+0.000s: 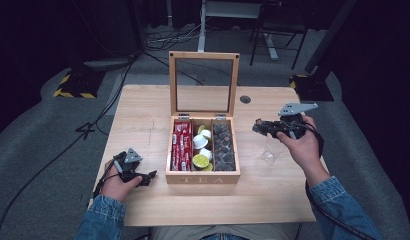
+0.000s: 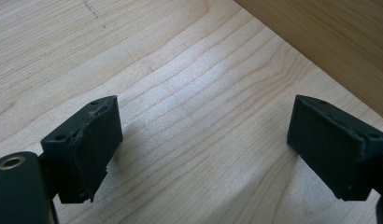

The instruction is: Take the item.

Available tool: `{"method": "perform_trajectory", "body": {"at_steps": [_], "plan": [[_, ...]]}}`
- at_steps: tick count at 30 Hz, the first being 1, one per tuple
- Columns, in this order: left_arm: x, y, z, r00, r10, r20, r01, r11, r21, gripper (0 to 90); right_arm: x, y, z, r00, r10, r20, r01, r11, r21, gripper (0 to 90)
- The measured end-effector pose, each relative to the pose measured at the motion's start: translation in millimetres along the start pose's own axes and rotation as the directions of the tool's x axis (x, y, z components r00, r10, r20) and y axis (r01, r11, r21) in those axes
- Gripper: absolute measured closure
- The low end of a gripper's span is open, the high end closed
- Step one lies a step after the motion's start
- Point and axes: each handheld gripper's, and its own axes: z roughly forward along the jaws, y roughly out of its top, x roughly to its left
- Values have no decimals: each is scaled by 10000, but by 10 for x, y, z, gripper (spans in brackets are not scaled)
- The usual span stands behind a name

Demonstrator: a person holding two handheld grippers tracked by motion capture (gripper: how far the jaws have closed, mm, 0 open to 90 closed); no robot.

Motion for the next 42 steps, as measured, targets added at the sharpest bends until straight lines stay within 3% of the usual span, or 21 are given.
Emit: {"method": "perform_trajectory", "body": {"at_steps": [10,24,27,42], "plan": [[0,0,0,10000,1,0,-1,10000,0,107,-151,-169,-132,9987,423,300,-426,9990,113,797],[0,0,0,10000,1,-2,-1,10000,-2,107,-262,-334,-216,9952,580,782,-627,9963,585,798],[0,0,0,10000,-1,0,1,10000,-1,107,-266,-362,-212,9952,509,841,-587,9939,936,798],[0,0,0,10000,-1,-1,1,10000,-2,106,-256,-500,-119,9955,586,743,-698,9850,1580,797]]}}
